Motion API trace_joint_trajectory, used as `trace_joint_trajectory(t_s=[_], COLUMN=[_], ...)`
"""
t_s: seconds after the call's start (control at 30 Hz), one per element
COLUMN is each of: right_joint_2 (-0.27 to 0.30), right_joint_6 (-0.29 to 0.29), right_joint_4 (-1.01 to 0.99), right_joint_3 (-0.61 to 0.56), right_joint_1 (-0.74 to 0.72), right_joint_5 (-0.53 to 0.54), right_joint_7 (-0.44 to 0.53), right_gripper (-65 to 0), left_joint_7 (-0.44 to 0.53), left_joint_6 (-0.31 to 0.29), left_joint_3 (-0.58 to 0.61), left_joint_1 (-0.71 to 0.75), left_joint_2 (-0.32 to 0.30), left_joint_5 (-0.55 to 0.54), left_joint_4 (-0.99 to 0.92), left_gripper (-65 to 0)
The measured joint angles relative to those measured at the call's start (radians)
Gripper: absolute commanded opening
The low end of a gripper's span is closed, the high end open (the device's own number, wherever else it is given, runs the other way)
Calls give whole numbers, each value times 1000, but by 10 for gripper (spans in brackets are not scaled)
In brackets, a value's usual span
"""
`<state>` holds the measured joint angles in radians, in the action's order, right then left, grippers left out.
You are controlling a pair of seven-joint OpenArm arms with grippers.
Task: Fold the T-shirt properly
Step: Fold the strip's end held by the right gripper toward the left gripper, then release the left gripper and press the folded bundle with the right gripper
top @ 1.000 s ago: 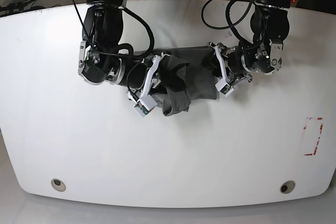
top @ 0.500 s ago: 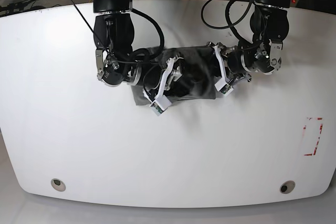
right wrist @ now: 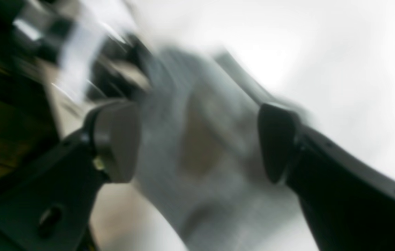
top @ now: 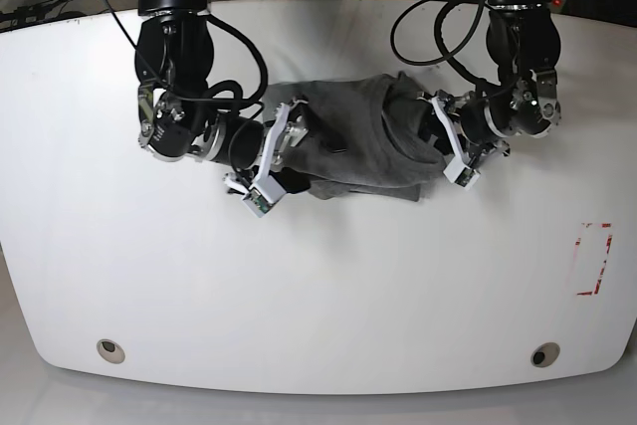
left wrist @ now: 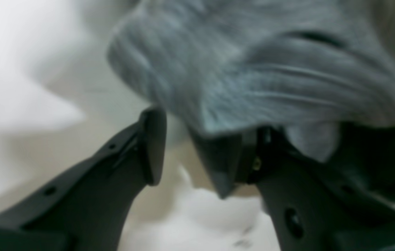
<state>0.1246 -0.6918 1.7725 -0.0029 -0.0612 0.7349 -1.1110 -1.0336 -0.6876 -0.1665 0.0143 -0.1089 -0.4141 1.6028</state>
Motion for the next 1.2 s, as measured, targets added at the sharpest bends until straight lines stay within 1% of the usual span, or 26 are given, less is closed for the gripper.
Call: trace_joint_trajectory(t_s=[0.03,0.1,0.2,0.33,0.4,0.5,0.57,0.6,0.7,0.8,0.9,0.97,1.07,1.1,1.17,1.2], right_joint_2=[17,32,43,39,26,-21,-48,-65,-103,-129,-150,-159,-170,-174,-174,-174], right_joint_6=[1,1,0,-2,-6,4,-7,4,3,3,3,-1,0,0,1,1], right_joint_4=[0,0,-1,-14,-61,-163,-250,-294,-420,-545,-633,-673,-721,-729,-736,-737], right_joint_3=[3,-6,-56,-110,-135,-138,-143,-145,-149,-201,-286,-325,-373,-386,-406,-414], right_joint_1=[0,-1,-6,-51,-100,-159,-200,-219,-280,-348,-394,-414,-430,-430,-428,-427], right_joint_5=[-4,-6,-1,5,3,2,6,-8,-3,0,-1,5,2,3,1,1], right_joint_7=[1,1,2,1,1,10,7,2,4,15,67,96,106,113,113,115], right_gripper=[-184,-182,-182,-182,-182,-182,-182,-182,-182,-182,-182,-189,-193,-209,-271,-339], left_joint_7=[-2,-6,5,-51,-50,-43,-44,-48,-48,-45,-44,-44,-44,-44,-43,-43], left_joint_6=[-2,-2,-7,-10,-9,-10,-10,-9,-9,-9,-10,-10,-10,-10,-10,-9], left_joint_3=[-13,-35,-73,-136,-171,-232,-274,-294,-311,-310,-309,-310,-312,-311,-311,-311], left_joint_1=[0,6,35,82,107,151,189,203,249,290,317,325,336,337,338,338], left_joint_2=[1,9,0,-55,-86,-116,-138,-152,-188,-200,-207,-208,-208,-207,-206,-205], left_joint_5=[-9,-29,-67,-55,-50,-58,-59,-52,-52,-60,-59,-58,-58,-58,-58,-58], left_joint_4=[29,85,188,277,293,300,298,298,297,297,297,297,297,297,298,298], left_gripper=[-393,-393,-393,-393,-393,-393,-393,-393,-393,-393,-393,-393,-393,-393,-393,-393])
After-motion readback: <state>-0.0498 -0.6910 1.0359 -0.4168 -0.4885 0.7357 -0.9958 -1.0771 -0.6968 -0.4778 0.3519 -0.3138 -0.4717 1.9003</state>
